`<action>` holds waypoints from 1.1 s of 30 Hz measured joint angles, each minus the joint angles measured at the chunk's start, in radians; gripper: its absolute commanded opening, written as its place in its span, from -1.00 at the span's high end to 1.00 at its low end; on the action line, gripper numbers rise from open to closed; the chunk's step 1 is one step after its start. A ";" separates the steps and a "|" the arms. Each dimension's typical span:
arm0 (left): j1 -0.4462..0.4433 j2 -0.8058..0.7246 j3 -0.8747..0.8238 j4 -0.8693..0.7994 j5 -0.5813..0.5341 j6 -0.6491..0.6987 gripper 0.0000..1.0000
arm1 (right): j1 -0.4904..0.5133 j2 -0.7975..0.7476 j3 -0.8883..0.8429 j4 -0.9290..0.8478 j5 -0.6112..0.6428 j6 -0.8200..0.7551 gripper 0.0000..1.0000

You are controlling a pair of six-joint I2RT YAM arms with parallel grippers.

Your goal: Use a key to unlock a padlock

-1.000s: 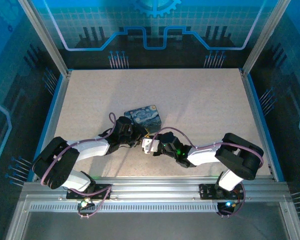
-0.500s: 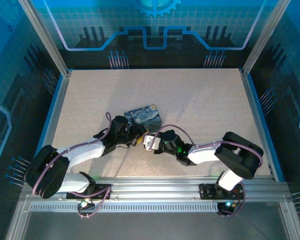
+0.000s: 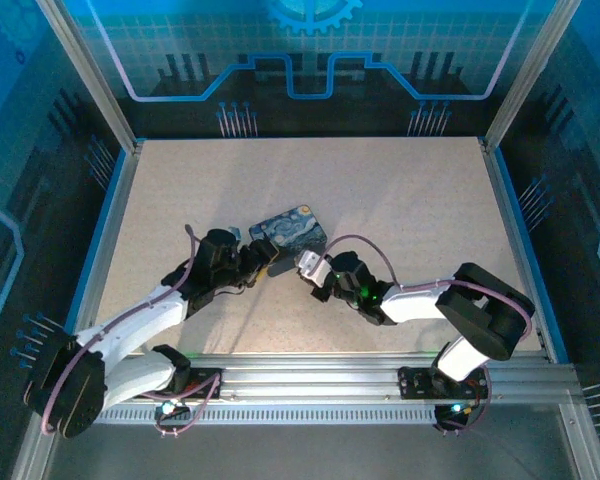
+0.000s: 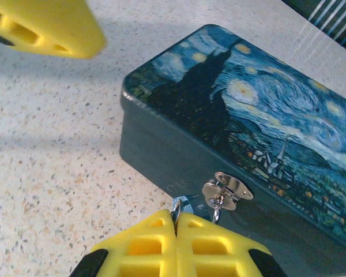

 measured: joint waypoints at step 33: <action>0.022 0.098 0.053 -0.011 0.042 0.049 -0.07 | -0.172 0.008 -0.183 0.150 -0.098 0.674 1.00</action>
